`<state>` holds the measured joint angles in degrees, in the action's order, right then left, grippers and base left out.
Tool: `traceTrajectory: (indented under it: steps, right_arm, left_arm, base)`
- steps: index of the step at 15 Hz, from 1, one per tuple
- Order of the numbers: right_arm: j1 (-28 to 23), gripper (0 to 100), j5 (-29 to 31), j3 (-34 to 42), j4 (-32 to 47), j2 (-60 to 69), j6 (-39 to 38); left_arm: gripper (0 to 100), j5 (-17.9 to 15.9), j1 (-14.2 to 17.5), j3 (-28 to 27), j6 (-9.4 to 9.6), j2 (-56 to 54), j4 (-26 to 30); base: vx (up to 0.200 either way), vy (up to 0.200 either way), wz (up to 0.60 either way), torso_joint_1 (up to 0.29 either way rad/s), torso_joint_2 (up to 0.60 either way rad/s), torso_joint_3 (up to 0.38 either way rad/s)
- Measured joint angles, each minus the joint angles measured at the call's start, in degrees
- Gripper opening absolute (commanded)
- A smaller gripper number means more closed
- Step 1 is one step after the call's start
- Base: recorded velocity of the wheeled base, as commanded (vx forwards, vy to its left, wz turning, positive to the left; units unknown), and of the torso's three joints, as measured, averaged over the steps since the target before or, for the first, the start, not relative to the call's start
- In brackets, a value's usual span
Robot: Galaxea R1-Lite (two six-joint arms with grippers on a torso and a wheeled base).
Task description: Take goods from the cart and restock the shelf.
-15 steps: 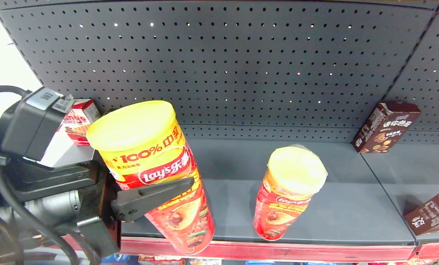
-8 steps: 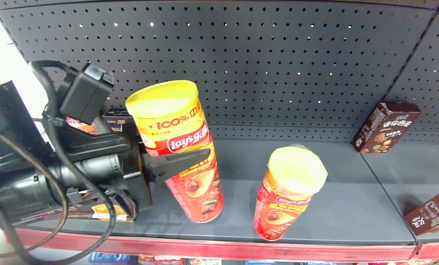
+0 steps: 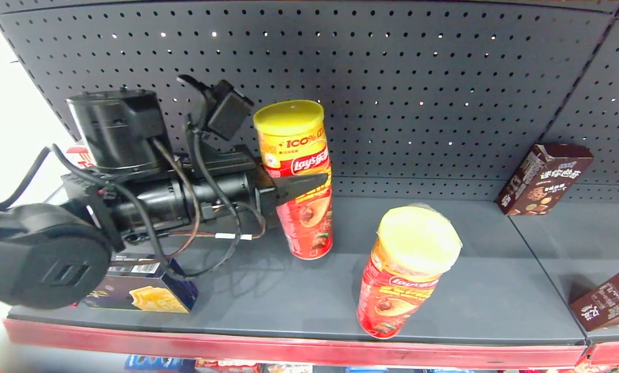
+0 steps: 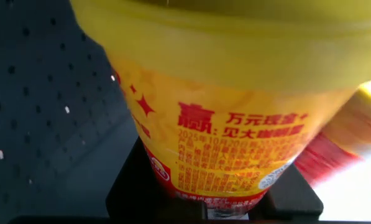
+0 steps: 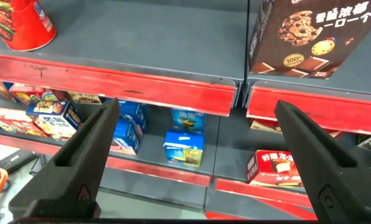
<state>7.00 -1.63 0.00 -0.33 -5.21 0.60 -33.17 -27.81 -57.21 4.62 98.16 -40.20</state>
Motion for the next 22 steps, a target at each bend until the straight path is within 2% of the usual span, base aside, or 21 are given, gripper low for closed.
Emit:
traceTrajectory:
  steps: [4,8,10,12,14,22]
  right_arm:
    - [0.0,100,0.0,0.0,0.0,0.0,0.0]
    - [0.0,100,0.0,0.0,0.0,0.0,0.0]
    - [0.0,100,0.0,0.0,0.0,0.0,0.0]
    - [0.0,100,0.0,0.0,0.0,0.0,0.0]
    - [0.0,100,0.0,0.0,0.0,-0.1,0.0]
    - [0.0,100,0.0,0.0,0.0,-0.1,0.0]
  left_arm:
    - [0,-1.4,-0.4,-12.3,0.93,10.5,0.2]
    - [0,-2.0,-1.3,-19.6,1.39,17.7,0.7]
    - [0,-2.1,-1.6,-23.5,3.89,19.7,7.2]
    - [0,-2.2,-2.2,-29.6,7.64,21.5,14.4]
    - [0,-2.3,-2.4,-32.2,8.11,22.9,15.1]
    - [0,-3.1,-3.0,-35.2,8.13,26.1,15.2]
  base:
    - [0.0,0.0,0.0,0.0,0.0,0.0]
    - [0.0,0.0,0.0,0.0,0.0,0.0]
    - [0.0,0.0,0.0,0.0,0.0,0.0]
    - [0.0,0.0,0.0,0.0,0.0,0.0]
    - [0.0,0.0,0.0,0.0,0.0,0.0]
    - [0.0,0.0,0.0,0.0,0.0,0.0]
